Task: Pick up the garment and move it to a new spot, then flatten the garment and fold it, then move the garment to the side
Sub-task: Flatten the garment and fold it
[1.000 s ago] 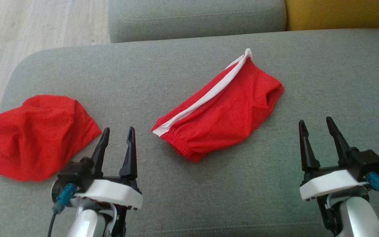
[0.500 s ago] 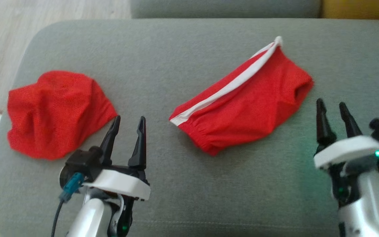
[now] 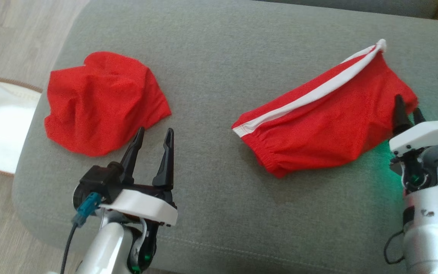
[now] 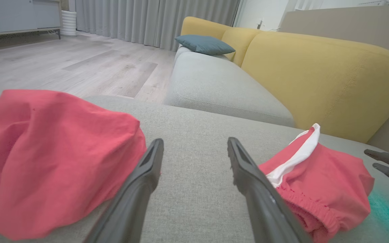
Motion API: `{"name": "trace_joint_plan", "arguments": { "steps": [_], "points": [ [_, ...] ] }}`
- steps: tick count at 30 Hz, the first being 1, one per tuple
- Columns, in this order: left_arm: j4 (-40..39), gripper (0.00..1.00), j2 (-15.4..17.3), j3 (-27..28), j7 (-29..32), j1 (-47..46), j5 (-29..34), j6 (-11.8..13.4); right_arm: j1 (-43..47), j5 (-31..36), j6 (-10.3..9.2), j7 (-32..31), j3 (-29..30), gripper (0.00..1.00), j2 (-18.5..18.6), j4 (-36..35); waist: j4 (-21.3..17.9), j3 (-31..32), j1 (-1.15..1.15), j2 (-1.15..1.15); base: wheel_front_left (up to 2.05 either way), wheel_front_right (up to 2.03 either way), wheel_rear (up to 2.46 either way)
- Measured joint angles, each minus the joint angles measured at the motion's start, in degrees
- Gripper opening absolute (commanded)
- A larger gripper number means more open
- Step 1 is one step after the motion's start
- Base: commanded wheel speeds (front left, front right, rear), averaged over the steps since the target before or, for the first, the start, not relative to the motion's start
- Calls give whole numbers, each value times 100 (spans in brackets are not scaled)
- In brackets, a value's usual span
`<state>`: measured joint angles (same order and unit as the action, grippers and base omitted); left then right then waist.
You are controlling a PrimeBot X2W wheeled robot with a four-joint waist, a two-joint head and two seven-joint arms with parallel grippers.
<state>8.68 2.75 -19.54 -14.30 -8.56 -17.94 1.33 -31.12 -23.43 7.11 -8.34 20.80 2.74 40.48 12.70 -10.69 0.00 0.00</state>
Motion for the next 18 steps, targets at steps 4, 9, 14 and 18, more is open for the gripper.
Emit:
{"name": "trace_joint_plan", "arguments": {
  "steps": [4,9,14,18],
  "points": [
    [-5,100,1,-32,0,-2,-5,2,-234,524,0,0,538,100,0,385,108,-59,0,0,0,0,0],
    [-42,100,0,-115,0,-45,-60,23,-478,1455,0,-86,1440,100,3,806,267,-163,0,0,0,0,0],
    [-107,100,-2,-170,0,-149,-113,77,-831,1985,0,-212,2033,100,8,995,387,-224,0,0,0,0,0],
    [-110,100,-3,-176,0,-148,-144,80,-1055,2178,0,-338,2328,100,20,1180,440,-260,0,0,0,0,0]
  ]
}}
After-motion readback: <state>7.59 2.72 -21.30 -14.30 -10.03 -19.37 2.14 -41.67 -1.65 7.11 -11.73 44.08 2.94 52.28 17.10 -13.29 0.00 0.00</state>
